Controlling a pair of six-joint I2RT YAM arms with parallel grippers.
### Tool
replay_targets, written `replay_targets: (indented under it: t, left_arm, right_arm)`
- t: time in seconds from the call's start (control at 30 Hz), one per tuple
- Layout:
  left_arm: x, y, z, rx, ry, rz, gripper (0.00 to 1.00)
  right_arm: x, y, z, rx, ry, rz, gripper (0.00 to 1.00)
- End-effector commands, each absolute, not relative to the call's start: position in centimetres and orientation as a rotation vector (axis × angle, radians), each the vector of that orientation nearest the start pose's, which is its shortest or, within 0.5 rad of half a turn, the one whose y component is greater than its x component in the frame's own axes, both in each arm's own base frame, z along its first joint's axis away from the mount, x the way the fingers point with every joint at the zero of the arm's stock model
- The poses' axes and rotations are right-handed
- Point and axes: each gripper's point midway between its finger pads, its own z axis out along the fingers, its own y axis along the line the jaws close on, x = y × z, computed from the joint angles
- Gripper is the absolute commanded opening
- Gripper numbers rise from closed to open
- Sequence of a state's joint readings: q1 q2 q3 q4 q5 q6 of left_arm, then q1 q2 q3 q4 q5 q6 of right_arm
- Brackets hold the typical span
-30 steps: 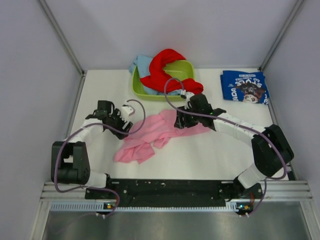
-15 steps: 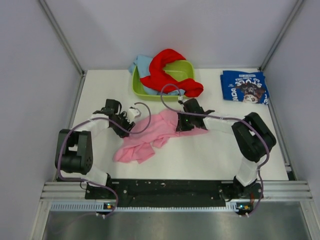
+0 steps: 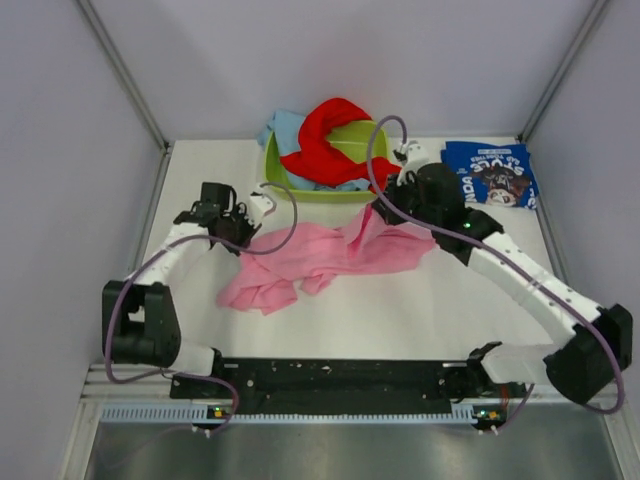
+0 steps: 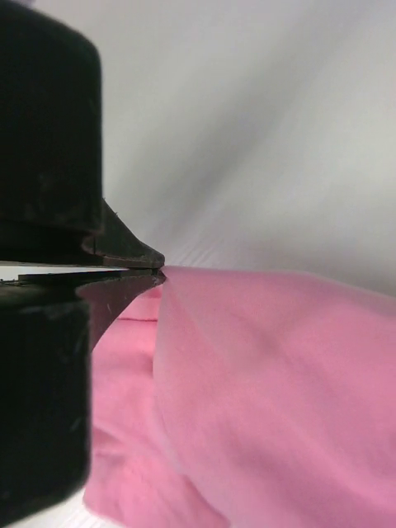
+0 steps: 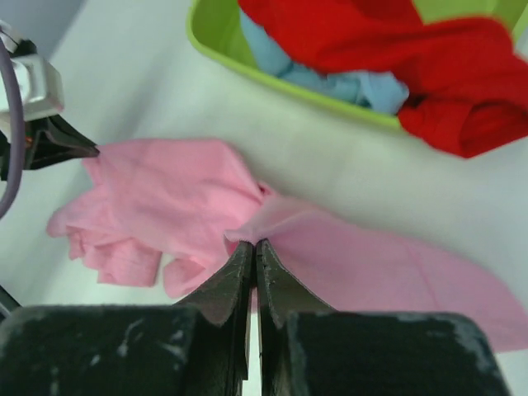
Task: Fold and stack the t-shirts
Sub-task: Flatten out the tshirt
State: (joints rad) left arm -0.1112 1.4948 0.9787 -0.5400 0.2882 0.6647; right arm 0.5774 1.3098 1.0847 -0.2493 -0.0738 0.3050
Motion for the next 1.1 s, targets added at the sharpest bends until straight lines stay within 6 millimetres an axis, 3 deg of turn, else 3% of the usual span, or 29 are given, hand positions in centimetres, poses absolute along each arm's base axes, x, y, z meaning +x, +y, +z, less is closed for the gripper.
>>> replay_targets:
  t: [0.0, 0.13, 0.27, 0.37, 0.47, 0.6, 0.73, 0.83, 0.9, 1.07]
  left_arm:
    - [33.8, -6.1, 16.1, 0.958, 2.174, -0.089, 0.0]
    - [31.6, -5.0, 23.1, 0.934, 2.037, 0.032, 0.0]
    - [28.2, -3.8, 30.5, 0.889, 1.821, 0.169, 0.0]
    - [24.6, -3.5, 35.3, 0.886, 1.724, 0.205, 0.0]
    - [22.3, -3.0, 37.8, 0.875, 1.677, 0.237, 0.0]
    - [21.0, -2.4, 38.3, 0.873, 1.696, 0.264, 0.0]
    - [21.8, -1.7, 37.6, 0.868, 1.726, 0.308, 0.0]
    - [23.0, -1.4, 36.7, 0.871, 1.748, 0.329, 0.0]
    - [23.3, -2.4, 35.2, 0.913, 1.766, 0.268, 0.0]
    - [21.2, -7.7, 27.7, 1.13, 1.82, -0.123, 0.0]
  right_arm:
    - [31.2, 22.0, 32.3, -0.361, 1.842, 0.583, 0.0]
    - [28.5, 19.3, 40.2, -0.355, 1.666, 0.559, 0.0]
    - [23.8, 16.1, 47.5, -0.335, 1.466, 0.569, 0.0]
    - [20.9, 13.7, 51.2, -0.302, 1.36, 0.563, 0.0]
    - [18.5, 12.3, 53.6, -0.294, 1.296, 0.578, 0.0]
    - [17.1, 11.5, 54.8, -0.295, 1.259, 0.582, 0.0]
    - [18.3, 11.4, 54.5, -0.283, 1.28, 0.536, 0.0]
    - [20.2, 11.2, 54.3, -0.266, 1.306, 0.464, 0.0]
    - [22.2, 11.5, 53.7, -0.268, 1.339, 0.396, 0.0]
    - [29.6, 12.4, 49.1, -0.275, 1.484, 0.208, 0.0]
